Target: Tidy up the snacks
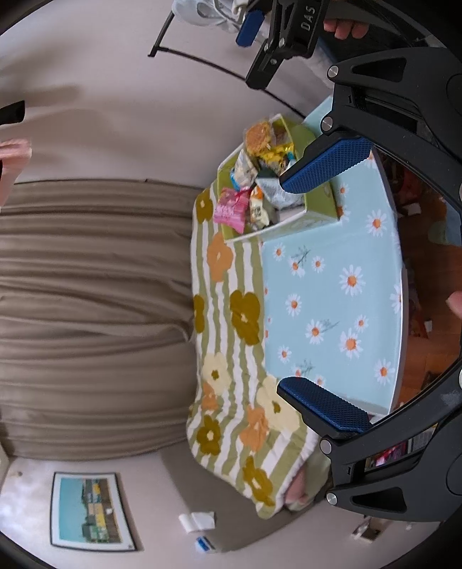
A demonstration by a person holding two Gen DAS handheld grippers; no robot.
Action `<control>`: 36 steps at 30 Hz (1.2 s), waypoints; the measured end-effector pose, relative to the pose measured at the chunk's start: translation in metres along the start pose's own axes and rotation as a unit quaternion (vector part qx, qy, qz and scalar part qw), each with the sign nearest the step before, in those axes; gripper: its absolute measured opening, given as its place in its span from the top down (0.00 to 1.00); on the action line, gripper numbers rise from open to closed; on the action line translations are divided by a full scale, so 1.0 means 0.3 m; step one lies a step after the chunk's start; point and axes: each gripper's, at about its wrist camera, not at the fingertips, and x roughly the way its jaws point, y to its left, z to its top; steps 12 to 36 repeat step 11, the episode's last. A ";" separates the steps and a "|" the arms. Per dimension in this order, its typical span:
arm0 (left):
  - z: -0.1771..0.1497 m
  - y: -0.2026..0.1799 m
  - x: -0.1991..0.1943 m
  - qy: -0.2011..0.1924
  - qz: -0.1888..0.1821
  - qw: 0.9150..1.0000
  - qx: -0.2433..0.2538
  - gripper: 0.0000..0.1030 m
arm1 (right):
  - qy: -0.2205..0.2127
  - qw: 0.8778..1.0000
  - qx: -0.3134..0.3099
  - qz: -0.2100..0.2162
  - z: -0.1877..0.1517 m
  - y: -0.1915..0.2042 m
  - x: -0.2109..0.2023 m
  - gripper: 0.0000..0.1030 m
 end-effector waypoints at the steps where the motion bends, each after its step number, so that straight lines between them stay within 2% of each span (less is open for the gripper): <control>1: -0.001 0.000 0.001 -0.001 0.001 1.000 0.001 0.00 | 0.000 1.000 0.000 -0.001 0.001 0.000 0.002 0.01; 36: -0.015 0.027 0.001 -0.007 -0.001 1.000 -0.010 0.00 | 0.002 1.000 0.000 -0.002 0.001 0.006 0.007 0.01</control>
